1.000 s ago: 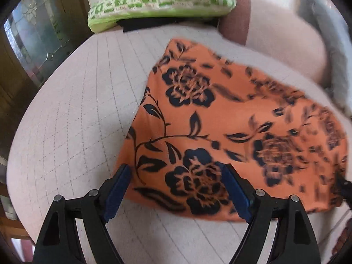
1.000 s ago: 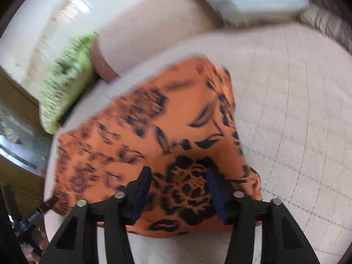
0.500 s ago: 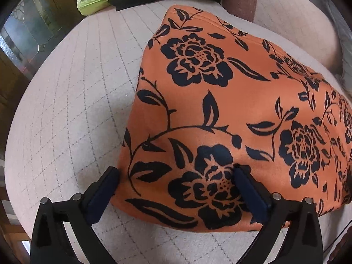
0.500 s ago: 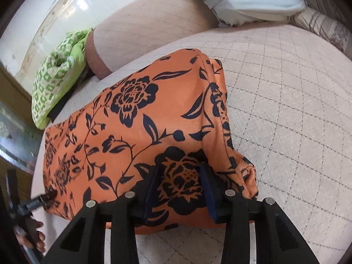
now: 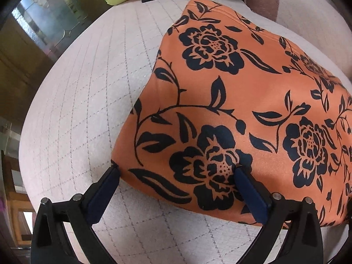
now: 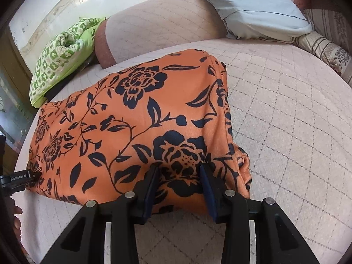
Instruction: Fold small clothes
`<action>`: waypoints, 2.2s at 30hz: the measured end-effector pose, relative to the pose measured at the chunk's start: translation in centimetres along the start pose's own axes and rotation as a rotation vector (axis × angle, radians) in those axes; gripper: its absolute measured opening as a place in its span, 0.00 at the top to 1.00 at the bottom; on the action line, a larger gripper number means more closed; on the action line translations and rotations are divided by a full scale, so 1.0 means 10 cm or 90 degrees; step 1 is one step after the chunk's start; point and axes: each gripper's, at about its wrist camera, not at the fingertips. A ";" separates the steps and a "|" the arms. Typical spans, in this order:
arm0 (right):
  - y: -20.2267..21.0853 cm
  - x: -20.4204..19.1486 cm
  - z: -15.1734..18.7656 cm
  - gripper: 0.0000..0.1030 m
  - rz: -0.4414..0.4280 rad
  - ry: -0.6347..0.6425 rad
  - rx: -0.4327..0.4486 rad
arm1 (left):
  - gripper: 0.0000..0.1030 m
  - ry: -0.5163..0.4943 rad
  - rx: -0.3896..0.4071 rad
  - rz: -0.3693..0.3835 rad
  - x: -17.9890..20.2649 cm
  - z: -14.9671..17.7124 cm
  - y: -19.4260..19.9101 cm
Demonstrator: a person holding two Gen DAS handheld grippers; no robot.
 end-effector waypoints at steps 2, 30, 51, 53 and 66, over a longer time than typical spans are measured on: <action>0.01 -0.01 0.01 0.58 0.004 0.000 0.002 | 0.00 -0.005 0.020 -0.016 0.03 0.01 0.02; -0.07 0.06 -0.19 0.57 -0.021 -0.002 -0.080 | 0.00 -0.028 0.196 -0.054 0.26 0.16 0.40; -0.05 -0.02 -0.24 0.55 0.004 0.002 -0.106 | 0.00 0.030 0.129 0.084 0.18 0.21 0.51; -0.01 -0.07 -0.30 0.55 0.001 0.006 -0.103 | 0.00 0.038 0.074 0.067 0.15 0.12 0.25; -0.33 -0.68 -1.19 0.55 -0.151 0.017 -0.024 | 0.00 0.033 0.129 0.015 0.00 -0.15 0.10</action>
Point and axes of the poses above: each gripper's, at about its wrist camera, not at the fingertips, and y roughly against the way its jaws point, x to its right, z to its underside, and after that the axes turned 8 degrees about -z, right-handed
